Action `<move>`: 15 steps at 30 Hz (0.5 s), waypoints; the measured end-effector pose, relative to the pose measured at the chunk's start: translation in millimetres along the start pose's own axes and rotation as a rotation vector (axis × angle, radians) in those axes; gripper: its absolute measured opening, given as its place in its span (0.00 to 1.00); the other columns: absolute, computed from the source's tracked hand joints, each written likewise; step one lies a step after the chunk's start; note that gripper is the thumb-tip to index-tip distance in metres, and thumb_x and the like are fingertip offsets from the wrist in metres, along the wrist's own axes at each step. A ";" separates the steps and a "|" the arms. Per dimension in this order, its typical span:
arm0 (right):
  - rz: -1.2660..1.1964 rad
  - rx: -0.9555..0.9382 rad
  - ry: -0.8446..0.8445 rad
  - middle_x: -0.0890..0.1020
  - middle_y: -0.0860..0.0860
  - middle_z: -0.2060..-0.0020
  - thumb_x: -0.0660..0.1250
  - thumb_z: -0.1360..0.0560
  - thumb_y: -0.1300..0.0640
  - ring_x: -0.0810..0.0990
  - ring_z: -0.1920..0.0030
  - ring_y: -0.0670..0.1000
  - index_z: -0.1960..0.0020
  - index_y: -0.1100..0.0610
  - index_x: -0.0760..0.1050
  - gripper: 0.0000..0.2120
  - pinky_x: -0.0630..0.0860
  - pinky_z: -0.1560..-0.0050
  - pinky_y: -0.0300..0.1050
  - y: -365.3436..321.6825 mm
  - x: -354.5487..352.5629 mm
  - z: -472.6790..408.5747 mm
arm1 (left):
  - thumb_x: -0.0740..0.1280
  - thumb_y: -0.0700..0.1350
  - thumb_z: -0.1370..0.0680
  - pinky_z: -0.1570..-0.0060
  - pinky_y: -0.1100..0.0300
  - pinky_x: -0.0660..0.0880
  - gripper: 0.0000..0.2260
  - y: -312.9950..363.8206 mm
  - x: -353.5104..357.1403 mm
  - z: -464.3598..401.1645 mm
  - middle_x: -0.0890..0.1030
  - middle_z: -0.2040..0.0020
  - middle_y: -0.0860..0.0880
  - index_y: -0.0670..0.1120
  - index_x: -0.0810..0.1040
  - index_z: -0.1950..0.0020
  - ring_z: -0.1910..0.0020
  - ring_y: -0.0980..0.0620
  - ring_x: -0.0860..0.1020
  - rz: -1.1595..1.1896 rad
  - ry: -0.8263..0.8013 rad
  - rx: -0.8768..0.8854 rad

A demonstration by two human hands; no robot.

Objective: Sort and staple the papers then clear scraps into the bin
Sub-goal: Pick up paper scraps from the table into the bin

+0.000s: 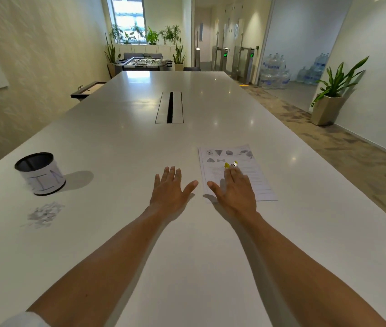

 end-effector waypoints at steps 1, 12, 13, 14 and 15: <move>-0.010 -0.005 -0.012 0.60 0.56 0.23 0.43 0.26 0.27 0.54 0.22 0.53 0.24 0.61 0.57 0.46 0.51 0.24 0.54 -6.9 2.5 3.0 | 0.43 0.70 0.25 0.25 0.46 0.45 0.40 -8.3 -4.3 4.1 0.54 0.22 0.44 0.43 0.54 0.23 0.22 0.47 0.48 -0.005 -0.003 -0.012; -0.099 -0.160 -0.171 0.60 0.56 0.23 0.47 0.24 0.30 0.54 0.22 0.53 0.23 0.60 0.56 0.42 0.52 0.25 0.53 -137.2 36.6 30.7 | 0.44 0.71 0.25 0.26 0.44 0.45 0.40 -116.5 -59.1 77.0 0.55 0.22 0.43 0.44 0.56 0.23 0.22 0.46 0.48 -0.074 0.070 -0.182; -0.117 -0.180 -0.178 0.60 0.55 0.23 0.48 0.24 0.30 0.54 0.22 0.52 0.23 0.60 0.56 0.42 0.53 0.25 0.53 -153.6 39.5 33.5 | 0.45 0.70 0.24 0.26 0.44 0.45 0.39 -131.9 -64.6 85.7 0.55 0.22 0.44 0.44 0.57 0.23 0.22 0.47 0.47 -0.076 0.079 -0.214; -0.140 -0.199 -0.186 0.60 0.55 0.23 0.49 0.24 0.30 0.55 0.22 0.52 0.23 0.59 0.56 0.41 0.54 0.25 0.52 -170.1 42.3 36.1 | 0.47 0.69 0.24 0.26 0.44 0.44 0.38 -147.6 -70.5 94.4 0.55 0.22 0.44 0.45 0.56 0.23 0.22 0.47 0.47 -0.080 0.090 -0.247; -0.164 -0.217 -0.195 0.60 0.55 0.23 0.49 0.24 0.31 0.55 0.22 0.52 0.23 0.59 0.56 0.41 0.55 0.25 0.52 -185.9 45.1 38.4 | 0.49 0.69 0.24 0.26 0.45 0.44 0.37 -163.1 -76.8 102.9 0.54 0.22 0.44 0.45 0.56 0.23 0.22 0.47 0.47 -0.085 0.104 -0.280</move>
Point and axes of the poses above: each hand's wrist, its own z-axis away from the middle knuckle, its own x-axis out of the palm, y = z × x, the point moved 8 cm from there along -z, towards the middle knuckle
